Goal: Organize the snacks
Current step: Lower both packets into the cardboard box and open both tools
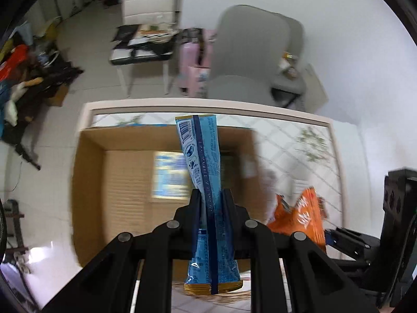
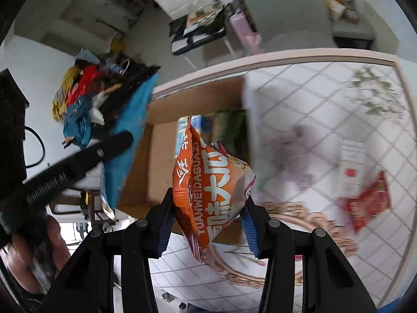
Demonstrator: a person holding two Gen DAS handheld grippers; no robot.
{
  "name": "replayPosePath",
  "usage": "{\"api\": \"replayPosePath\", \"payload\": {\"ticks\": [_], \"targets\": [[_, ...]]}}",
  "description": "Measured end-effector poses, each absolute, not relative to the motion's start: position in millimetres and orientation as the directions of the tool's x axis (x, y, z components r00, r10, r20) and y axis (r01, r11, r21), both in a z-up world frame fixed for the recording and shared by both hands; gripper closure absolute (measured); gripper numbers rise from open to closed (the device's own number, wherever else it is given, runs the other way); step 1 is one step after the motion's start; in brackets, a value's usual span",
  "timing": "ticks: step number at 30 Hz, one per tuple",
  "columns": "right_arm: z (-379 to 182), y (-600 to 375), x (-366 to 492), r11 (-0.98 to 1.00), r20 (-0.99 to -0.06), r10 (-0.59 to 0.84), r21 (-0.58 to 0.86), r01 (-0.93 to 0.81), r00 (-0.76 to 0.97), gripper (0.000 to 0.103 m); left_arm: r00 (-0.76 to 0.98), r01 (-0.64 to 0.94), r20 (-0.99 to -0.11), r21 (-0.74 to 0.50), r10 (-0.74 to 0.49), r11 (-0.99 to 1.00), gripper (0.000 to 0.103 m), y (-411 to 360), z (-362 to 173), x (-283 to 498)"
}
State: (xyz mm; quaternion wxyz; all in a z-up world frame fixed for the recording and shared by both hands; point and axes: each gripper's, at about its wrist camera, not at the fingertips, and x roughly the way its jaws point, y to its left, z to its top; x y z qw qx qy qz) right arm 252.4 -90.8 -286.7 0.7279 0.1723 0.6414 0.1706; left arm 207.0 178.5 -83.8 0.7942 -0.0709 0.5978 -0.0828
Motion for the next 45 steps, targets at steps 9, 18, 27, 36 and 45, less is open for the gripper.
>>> {"api": "replayPosePath", "payload": {"ticks": [9, 18, 27, 36, 45], "targets": [[-357.7, -16.2, 267.0, 0.931, -0.932, 0.362, 0.363, -0.028, -0.032, 0.054, 0.143, -0.012, -0.975, -0.172, -0.168, 0.985, 0.089, 249.7, -165.7, 240.4], [-402.5, -2.2, 273.1, 0.956, -0.949, 0.292, 0.293, 0.008, -0.121, 0.053, 0.023, 0.037, -0.993, -0.111, -0.112, 0.993, 0.086, 255.1, -240.4, 272.5], [-408.3, 13.2, 279.1, 0.974, -0.961, 0.225, 0.227, 0.008, -0.162, 0.046, -0.015, -0.012, -0.995, -0.102, -0.102, 0.995, 0.077, 264.2, -251.0, 277.5], [-390.3, 11.0, 283.1, 0.98, -0.975, 0.195, 0.197, -0.003, -0.11, 0.012, 0.05, -0.02, -0.984, -0.173, -0.172, 0.985, 0.065, 273.0, -210.2, 254.1], [-348.4, 16.1, 277.4, 0.995, -0.995, 0.094, 0.093, -0.048, 0.02, 0.0, 0.132, -0.061, -0.972, -0.204, -0.194, 0.977, 0.007, 287.3, -171.6, 198.8]]}}
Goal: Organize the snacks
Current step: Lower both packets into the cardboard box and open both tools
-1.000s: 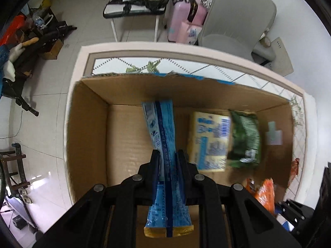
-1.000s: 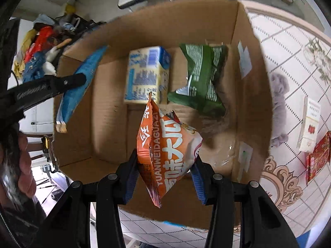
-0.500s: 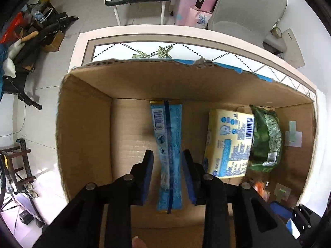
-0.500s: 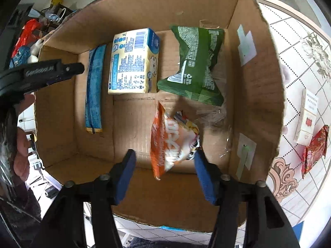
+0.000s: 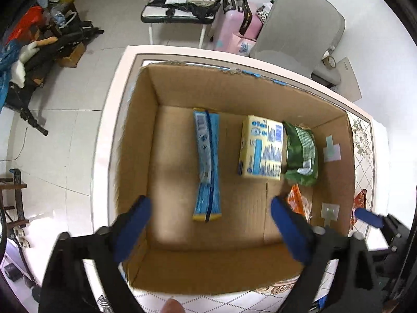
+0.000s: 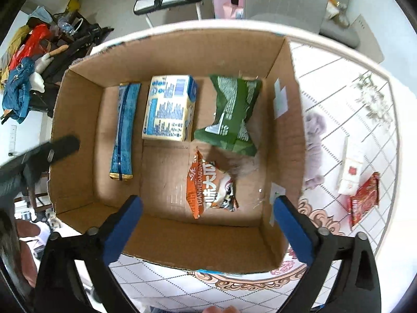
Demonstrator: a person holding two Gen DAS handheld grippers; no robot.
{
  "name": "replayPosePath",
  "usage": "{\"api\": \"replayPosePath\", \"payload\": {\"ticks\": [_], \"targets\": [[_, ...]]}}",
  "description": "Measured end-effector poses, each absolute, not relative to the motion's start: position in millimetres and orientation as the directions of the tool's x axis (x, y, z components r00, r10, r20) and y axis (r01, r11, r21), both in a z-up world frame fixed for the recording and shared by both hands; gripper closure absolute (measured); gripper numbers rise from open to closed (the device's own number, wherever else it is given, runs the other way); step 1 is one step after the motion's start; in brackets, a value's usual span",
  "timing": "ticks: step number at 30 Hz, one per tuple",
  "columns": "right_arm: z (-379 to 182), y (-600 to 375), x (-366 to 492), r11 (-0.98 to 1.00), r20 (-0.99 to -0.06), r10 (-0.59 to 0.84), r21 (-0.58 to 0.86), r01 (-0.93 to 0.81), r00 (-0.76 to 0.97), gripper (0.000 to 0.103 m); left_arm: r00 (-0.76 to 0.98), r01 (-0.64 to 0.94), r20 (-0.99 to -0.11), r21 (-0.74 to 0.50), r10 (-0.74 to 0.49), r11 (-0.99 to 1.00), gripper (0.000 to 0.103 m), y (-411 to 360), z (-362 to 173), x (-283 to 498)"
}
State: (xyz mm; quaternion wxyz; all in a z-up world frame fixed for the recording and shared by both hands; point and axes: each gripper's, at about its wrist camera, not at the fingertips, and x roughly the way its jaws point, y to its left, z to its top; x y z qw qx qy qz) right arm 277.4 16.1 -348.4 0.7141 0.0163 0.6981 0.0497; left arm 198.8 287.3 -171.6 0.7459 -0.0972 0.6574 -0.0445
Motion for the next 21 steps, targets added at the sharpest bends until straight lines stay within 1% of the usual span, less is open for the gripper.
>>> {"api": "replayPosePath", "payload": {"ticks": [4, 12, 17, 21], "targets": [[-332.2, 18.7, 264.9, 0.994, -0.994, 0.089, 0.086, -0.061, 0.063, 0.0, 0.172, -0.084, -0.969, -0.195, -0.179, 0.977, 0.007, 290.9, -153.5, 173.9], [-296.0, 18.7, 232.3, 0.991, -0.984, 0.103, 0.089, -0.099, 0.148, 0.0, 0.313, -0.103, -0.94, -0.172, -0.133, 0.98, 0.007, 290.5, -106.7, 132.9], [-268.2, 15.0, 213.1, 0.988, -0.971, 0.119, 0.095, -0.123, 0.208, 0.0, 0.365, -0.101, -0.919, -0.198, -0.149, 0.975, 0.007, 285.2, -84.8, 115.1], [-251.5, 8.5, 202.5, 0.985, -0.962, 0.145, 0.119, -0.122, 0.232, 0.0, 0.392, -0.096, -0.913, -0.162, -0.113, 0.982, 0.007, 276.2, -71.5, 105.5]]}}
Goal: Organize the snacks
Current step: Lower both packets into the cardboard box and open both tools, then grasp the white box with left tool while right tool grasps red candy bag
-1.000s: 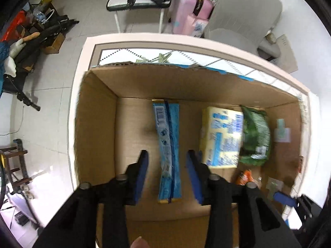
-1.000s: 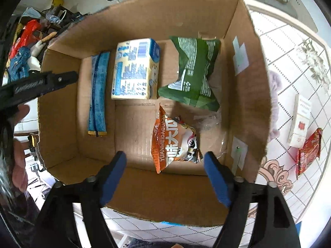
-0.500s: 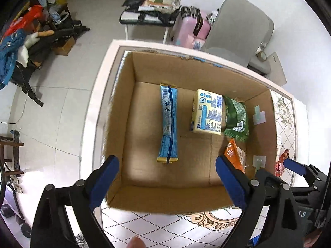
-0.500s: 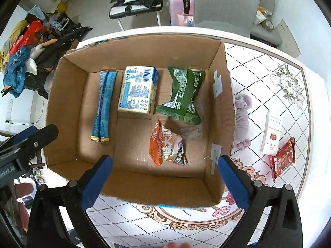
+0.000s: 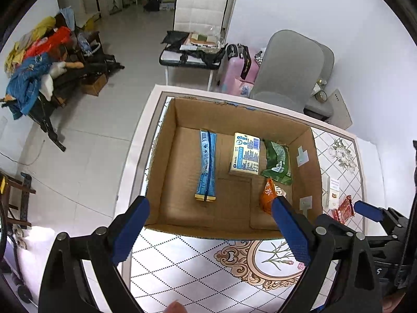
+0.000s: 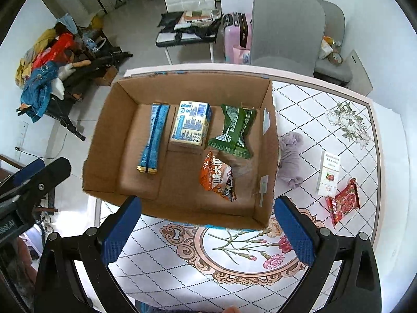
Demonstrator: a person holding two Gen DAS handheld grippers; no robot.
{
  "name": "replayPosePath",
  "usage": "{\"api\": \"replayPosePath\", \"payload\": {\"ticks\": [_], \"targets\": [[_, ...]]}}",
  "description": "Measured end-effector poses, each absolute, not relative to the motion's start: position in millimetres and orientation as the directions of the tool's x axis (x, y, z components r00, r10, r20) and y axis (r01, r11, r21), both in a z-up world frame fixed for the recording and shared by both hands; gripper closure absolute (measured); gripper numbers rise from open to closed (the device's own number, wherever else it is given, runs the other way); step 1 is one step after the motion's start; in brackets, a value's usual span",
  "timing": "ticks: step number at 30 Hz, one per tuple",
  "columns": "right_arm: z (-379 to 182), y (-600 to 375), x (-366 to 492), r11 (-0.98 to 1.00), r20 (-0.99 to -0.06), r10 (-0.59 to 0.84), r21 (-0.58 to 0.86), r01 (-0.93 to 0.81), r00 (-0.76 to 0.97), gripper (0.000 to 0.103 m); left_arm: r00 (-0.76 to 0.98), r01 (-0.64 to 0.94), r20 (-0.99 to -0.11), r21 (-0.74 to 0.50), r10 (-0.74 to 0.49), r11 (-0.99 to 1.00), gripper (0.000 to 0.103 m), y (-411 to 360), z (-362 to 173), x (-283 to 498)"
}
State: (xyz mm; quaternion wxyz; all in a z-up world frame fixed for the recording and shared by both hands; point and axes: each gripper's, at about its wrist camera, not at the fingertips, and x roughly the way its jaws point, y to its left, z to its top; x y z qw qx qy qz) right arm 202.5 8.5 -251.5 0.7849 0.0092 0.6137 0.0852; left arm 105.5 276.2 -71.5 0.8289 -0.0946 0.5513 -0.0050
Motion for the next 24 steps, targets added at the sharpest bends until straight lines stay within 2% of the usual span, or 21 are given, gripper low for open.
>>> {"api": "replayPosePath", "payload": {"ticks": [4, 6, 10, 13, 18, 23, 24], "targets": [[-237.8, -11.0, 196.0, 0.974, -0.934, 0.224, 0.207, -0.091, 0.278, 0.0, 0.407, -0.097, -0.911, -0.119, -0.07, 0.988, 0.007, 265.7, -61.3, 98.1], [-223.4, -30.9, 189.6, 0.97, -0.891, 0.243, 0.233, -0.072, 0.383, 0.0, 0.414, -0.086, -0.907, -0.114, -0.069, 0.99, 0.007, 257.3, -57.1, 95.7], [-200.4, -75.4, 178.7, 0.978, -0.835, 0.194, 0.208, -0.03, 0.516, 0.0, 0.452, -0.024, -0.889, -0.098, -0.076, 0.995, 0.007, 223.2, -40.8, 94.0], [-205.0, -124.2, 181.1, 0.977, -0.866, 0.157, 0.206, 0.053, 0.474, 0.0, 0.494, 0.066, -0.863, -0.086, -0.107, 0.994, 0.007, 171.6, -21.5, 100.1], [-255.9, -237.8, 185.3, 0.928, -0.939, 0.114, 0.218, 0.303, 0.325, 0.0, 0.44, 0.193, -0.868, -0.162, -0.232, 0.968, 0.007, 81.6, -19.5, 128.8], [-361.4, -336.9, 188.7, 0.783, -0.946, 0.275, 0.324, 0.531, 0.172, 0.002, 0.223, 0.276, -0.929, -0.231, -0.296, 0.933, 0.007, -17.0, -76.9, 171.7], [-386.9, -351.4, 191.1, 0.754, -0.945, 0.299, 0.321, 0.573, 0.135, 0.008, 0.192, 0.281, -0.932, -0.247, -0.307, 0.927, 0.007, -29.3, -87.8, 177.4]]}}
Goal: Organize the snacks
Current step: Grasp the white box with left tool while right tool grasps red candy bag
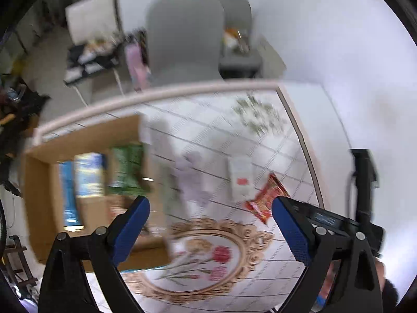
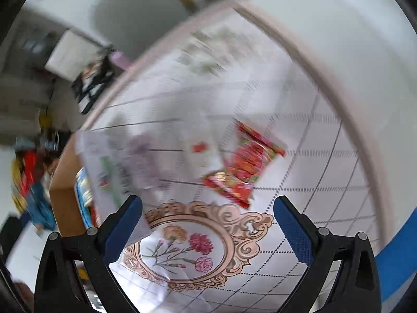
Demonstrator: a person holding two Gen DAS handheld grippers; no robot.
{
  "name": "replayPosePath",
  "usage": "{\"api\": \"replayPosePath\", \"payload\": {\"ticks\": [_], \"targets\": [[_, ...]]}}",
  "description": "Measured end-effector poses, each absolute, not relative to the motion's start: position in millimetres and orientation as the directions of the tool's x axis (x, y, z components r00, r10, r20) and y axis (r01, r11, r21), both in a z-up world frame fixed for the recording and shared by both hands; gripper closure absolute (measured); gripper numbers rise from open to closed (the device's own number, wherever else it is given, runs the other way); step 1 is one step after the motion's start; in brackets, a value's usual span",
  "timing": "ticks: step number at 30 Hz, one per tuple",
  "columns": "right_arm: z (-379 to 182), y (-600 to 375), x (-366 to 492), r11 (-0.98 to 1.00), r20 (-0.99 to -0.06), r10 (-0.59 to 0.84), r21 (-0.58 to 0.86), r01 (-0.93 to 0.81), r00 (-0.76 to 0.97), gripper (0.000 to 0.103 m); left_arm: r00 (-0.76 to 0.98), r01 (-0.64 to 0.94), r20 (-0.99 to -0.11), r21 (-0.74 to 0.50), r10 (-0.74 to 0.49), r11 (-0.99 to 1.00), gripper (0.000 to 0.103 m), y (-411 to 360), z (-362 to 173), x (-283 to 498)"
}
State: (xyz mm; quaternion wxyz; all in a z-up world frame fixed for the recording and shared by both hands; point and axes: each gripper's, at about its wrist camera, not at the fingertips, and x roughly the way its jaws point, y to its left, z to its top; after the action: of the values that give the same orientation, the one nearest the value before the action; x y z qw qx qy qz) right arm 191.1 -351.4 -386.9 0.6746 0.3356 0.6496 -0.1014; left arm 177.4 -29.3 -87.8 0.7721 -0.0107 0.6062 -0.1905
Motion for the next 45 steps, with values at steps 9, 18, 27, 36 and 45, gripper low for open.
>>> {"api": "replayPosePath", "payload": {"ticks": [9, 18, 27, 36, 45], "targets": [[-491.2, -370.7, 210.6, 0.644, -0.907, 0.419, 0.332, 0.689, 0.046, 0.041, -0.063, 0.262, -0.975, -0.224, -0.215, 0.939, 0.007, -105.2, -203.1, 211.8], [-467.6, -397.1, 209.5, 0.852, -0.992, 0.129, 0.109, 0.513, -0.004, 0.051, -0.163, 0.234, -0.967, -0.228, -0.193, 0.945, 0.007, -150.8, -262.6, 231.9], [-467.0, -416.1, 212.9, 0.861, -0.994, 0.113, 0.096, 0.499, -0.003, 0.052, -0.204, 0.284, -0.977, -0.126, -0.068, 0.95, 0.006, -189.6, -310.9, 237.9], [-464.6, -431.4, 195.0, 0.848, -0.987, 0.159, 0.136, 0.513, -0.001, 0.052, -0.168, 0.282, -0.986, -0.047, 0.001, 0.958, 0.0, -205.6, -318.9, 232.9], [-463.8, -438.3, 208.5, 0.842, -0.987, 0.159, 0.14, 0.521, 0.009, 0.052, -0.125, 0.258, -0.992, -0.043, -0.01, 0.965, 0.051, -188.4, -302.0, 239.0]]}}
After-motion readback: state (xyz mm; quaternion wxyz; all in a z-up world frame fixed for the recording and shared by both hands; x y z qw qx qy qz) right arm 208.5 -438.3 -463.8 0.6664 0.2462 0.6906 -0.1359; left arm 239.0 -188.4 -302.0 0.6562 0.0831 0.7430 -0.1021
